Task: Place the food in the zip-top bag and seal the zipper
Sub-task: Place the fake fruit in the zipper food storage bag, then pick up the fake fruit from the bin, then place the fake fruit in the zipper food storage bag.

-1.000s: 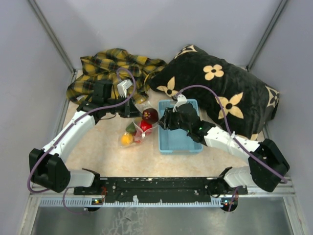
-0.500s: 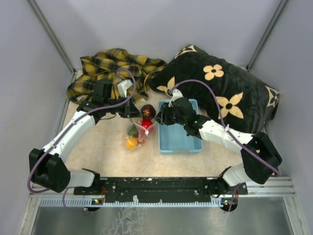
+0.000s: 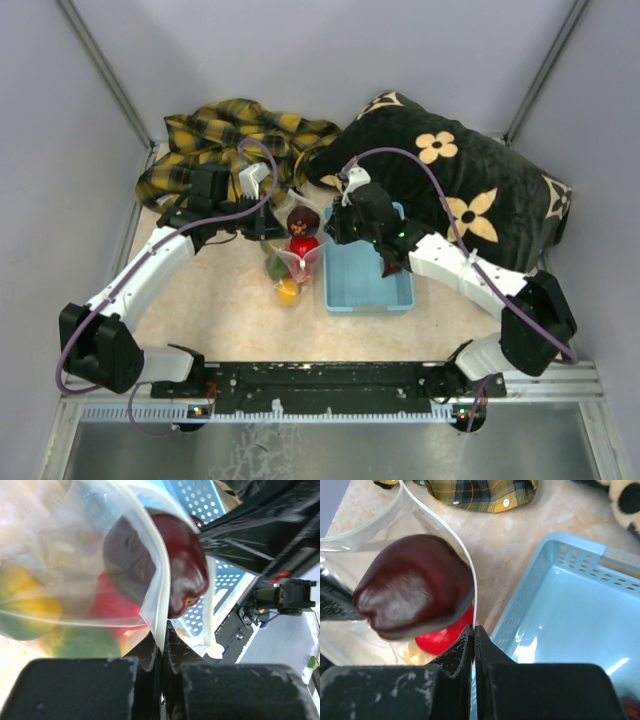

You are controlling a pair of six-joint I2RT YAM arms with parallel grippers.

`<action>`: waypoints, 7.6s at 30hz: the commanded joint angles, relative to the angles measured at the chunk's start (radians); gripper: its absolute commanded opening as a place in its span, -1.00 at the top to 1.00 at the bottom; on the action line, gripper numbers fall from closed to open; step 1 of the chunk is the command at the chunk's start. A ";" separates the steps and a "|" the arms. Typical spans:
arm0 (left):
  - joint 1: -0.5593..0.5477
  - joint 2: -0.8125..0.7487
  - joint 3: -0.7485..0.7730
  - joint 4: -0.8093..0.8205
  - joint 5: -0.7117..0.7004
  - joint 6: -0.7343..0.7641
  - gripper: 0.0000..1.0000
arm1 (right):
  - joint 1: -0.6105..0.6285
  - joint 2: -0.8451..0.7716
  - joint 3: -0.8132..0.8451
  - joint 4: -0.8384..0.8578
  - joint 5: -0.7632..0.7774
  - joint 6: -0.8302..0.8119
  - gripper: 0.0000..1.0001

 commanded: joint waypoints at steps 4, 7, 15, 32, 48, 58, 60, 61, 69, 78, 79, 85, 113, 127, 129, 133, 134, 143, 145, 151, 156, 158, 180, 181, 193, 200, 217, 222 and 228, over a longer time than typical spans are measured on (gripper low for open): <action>0.021 -0.028 0.046 -0.077 -0.225 0.056 1.00 | 0.026 -0.157 0.111 -0.082 0.108 -0.132 1.00; 0.038 -0.036 0.052 -0.088 -0.255 0.058 1.00 | 0.050 -0.173 0.129 -0.104 0.152 -0.150 1.00; 0.055 -0.064 0.096 -0.115 -0.268 0.059 1.00 | 0.125 -0.142 0.238 -0.220 0.279 -0.216 1.00; 0.057 -0.055 0.139 -0.102 -0.264 0.059 1.00 | 0.136 -0.140 0.272 -0.187 0.143 -0.214 1.00; 0.077 -0.045 0.058 -0.063 -0.157 0.080 1.00 | 0.134 -0.216 0.166 -0.219 0.072 -0.252 0.33; 0.077 -0.048 0.052 -0.060 -0.121 0.077 1.00 | 0.109 -0.287 0.115 -0.391 0.257 -0.240 -0.21; 0.077 -0.049 0.053 -0.061 -0.118 0.077 1.00 | 0.093 -0.280 0.093 -0.442 0.331 -0.225 -0.24; 0.078 -0.048 0.052 -0.060 -0.116 0.077 1.00 | 0.083 -0.275 0.080 -0.462 0.348 -0.216 -0.25; 0.077 -0.048 0.047 -0.061 -0.109 0.076 1.00 | 0.013 -0.228 -0.077 -0.443 0.411 -0.166 -0.32; 0.078 -0.045 0.045 -0.061 -0.109 0.077 1.00 | -0.077 -0.094 -0.168 -0.316 0.416 -0.198 -0.38; 0.078 -0.044 0.044 -0.061 -0.109 0.077 1.00 | -0.080 -0.074 -0.167 -0.311 0.425 -0.203 -0.38; 0.077 -0.042 0.045 -0.060 -0.106 0.076 1.00 | -0.098 0.030 -0.170 -0.271 0.422 -0.218 -0.36; 0.077 -0.044 0.040 -0.056 -0.095 0.071 1.00 | -0.178 -0.009 -0.136 -0.284 0.246 -0.225 0.23; 0.077 -0.044 0.035 -0.046 -0.074 0.065 1.00 | -0.086 -0.244 0.066 -0.366 0.225 -0.237 0.31; 0.077 -0.044 0.034 -0.044 -0.075 0.064 1.00 | -0.049 -0.255 0.100 -0.348 0.231 -0.242 0.31; 0.077 -0.046 0.033 -0.041 -0.069 0.063 1.00 | 0.020 -0.262 0.160 -0.283 0.232 -0.250 0.33; 0.077 -0.047 0.033 -0.040 -0.066 0.062 1.00 | 0.035 -0.260 0.166 -0.257 0.229 -0.250 0.34; 0.078 -0.049 0.030 -0.036 -0.059 0.058 1.00 | 0.166 -0.175 0.203 -0.034 0.162 -0.274 0.35; 0.077 -0.050 0.029 -0.036 -0.058 0.058 1.00 | 0.178 -0.143 0.214 0.001 0.138 -0.274 0.34; 0.077 -0.054 0.028 -0.035 -0.056 0.057 1.00 | 0.191 -0.023 0.255 0.055 0.117 -0.285 0.24; 0.076 -0.055 0.027 -0.033 -0.050 0.056 1.00 | 0.192 0.050 0.280 0.059 0.112 -0.271 0.01; 0.075 -0.054 0.027 -0.033 -0.050 0.054 1.00 | 0.192 0.067 0.289 0.051 0.114 -0.265 -0.05; 0.075 -0.046 0.019 -0.019 -0.040 0.040 1.00 | 0.192 -0.040 0.264 -0.199 0.252 -0.251 -0.14; 0.075 -0.045 0.019 -0.019 -0.040 0.039 1.00 | 0.193 -0.041 0.254 -0.214 0.249 -0.243 -0.12; 0.075 -0.057 0.006 0.000 -0.032 0.018 1.00 | 0.191 0.020 0.214 -0.245 0.262 -0.232 0.37; 0.075 -0.093 -0.051 0.040 -0.024 -0.038 1.00 | 0.185 0.077 0.269 -0.252 0.252 -0.287 0.73; 0.062 -0.139 -0.061 -0.012 -0.093 -0.307 1.00 | 0.085 0.152 0.491 -0.248 0.118 -0.469 0.99; 0.059 -0.098 -0.083 -0.009 -0.079 -0.369 1.00 | 0.085 0.112 0.402 -0.180 0.089 -0.434 0.64; 0.054 -0.108 -0.129 0.035 -0.096 -0.409 1.00 | 0.102 0.002 0.305 -0.140 0.073 -0.403 0.21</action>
